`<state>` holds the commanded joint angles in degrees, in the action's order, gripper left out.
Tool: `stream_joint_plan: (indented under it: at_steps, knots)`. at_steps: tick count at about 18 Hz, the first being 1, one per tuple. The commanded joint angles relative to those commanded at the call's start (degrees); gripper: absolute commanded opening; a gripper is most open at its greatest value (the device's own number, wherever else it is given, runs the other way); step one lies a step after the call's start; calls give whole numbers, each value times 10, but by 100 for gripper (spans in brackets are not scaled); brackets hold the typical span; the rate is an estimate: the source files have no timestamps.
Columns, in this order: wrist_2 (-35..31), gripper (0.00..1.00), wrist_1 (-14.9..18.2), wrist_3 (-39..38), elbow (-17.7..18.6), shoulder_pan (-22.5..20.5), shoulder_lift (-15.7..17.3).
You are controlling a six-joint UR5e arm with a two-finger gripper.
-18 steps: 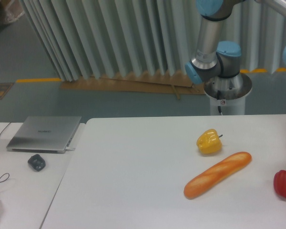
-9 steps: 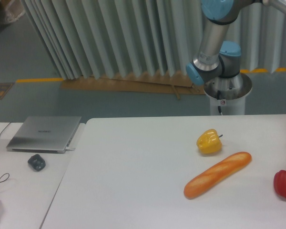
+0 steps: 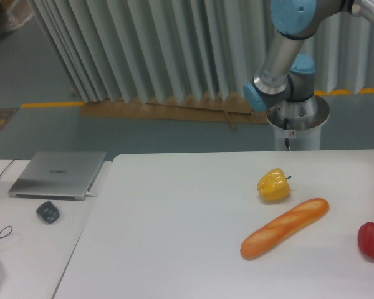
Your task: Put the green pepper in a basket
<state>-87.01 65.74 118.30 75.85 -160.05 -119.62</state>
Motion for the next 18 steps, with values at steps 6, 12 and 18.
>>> stream_joint_plan:
  at_steps: [6,12,18]
  knots:
    - [2,49,-3,2,0,-4,-1]
    - [14,91,-4,0,1,-9,1]
    - [15,100,-11,0,1,-9,4]
